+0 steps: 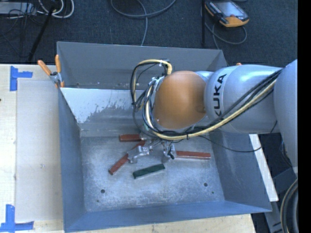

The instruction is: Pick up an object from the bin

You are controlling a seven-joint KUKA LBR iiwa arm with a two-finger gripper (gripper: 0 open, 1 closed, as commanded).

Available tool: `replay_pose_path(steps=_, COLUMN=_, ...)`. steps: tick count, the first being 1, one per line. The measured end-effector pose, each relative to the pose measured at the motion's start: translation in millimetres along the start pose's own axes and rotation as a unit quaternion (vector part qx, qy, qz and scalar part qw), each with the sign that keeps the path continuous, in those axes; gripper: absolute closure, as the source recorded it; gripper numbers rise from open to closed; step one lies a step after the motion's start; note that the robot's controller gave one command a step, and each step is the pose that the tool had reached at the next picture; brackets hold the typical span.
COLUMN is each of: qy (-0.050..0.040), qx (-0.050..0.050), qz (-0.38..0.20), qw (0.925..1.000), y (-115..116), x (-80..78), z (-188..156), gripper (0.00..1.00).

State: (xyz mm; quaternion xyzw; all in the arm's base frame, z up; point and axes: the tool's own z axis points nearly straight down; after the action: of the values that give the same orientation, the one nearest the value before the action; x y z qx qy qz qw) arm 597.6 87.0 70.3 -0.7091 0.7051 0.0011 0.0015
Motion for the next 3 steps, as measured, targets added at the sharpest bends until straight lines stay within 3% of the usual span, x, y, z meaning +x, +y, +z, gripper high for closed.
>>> replay_pose_path(steps=1, qy=-0.0001, qx=0.000, qz=-0.014, qw=0.9999, y=-19.4, x=-38.5, z=0.3, gripper=0.00)
replay_pose_path(steps=2, qy=0.0005, qx=-0.002, qz=-0.008, qw=1.0000, y=11.9, x=-66.8, z=1.1, gripper=0.00)
replay_pose_path(steps=3, qy=0.0007, qx=-0.001, qz=-0.005, qw=1.0000, y=10.1, x=-64.8, z=0.8, gripper=1.00)
